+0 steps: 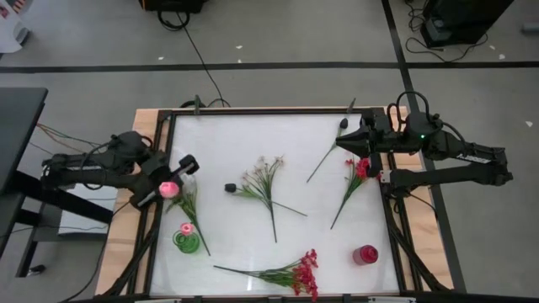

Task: Sort flowers into vase by color
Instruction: Put the pink flower into the green vase

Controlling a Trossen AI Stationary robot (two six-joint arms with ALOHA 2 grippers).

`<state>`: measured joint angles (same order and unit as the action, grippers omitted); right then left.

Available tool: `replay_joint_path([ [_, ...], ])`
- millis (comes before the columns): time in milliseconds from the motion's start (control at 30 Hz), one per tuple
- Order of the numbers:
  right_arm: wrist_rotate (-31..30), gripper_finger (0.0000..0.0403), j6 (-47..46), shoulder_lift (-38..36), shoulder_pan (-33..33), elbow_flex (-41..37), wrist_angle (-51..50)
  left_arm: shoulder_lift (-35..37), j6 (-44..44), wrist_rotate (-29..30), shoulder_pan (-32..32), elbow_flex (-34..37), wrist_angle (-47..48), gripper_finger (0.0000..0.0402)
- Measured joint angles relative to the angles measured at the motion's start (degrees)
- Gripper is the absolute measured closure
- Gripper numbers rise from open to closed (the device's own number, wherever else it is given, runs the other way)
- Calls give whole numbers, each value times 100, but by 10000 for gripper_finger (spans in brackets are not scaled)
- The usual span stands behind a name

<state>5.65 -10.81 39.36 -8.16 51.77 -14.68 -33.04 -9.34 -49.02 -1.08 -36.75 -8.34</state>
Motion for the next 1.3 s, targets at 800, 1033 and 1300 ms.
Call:
replay_joint_path([
  [800, 0, 341, 2, 2, 0, 0, 0, 1445, -1017, 432, 1430, 2091, -1552, 399],
  [1033, -1, 341, 0, 1, 0, 0, 0, 1444, -790, 458, 1491, 2455, -1763, 399],
  [1300, 0, 341, 0, 2, 0, 0, 0, 1441, -443, 432, 1491, 2520, -1720, 399],
])
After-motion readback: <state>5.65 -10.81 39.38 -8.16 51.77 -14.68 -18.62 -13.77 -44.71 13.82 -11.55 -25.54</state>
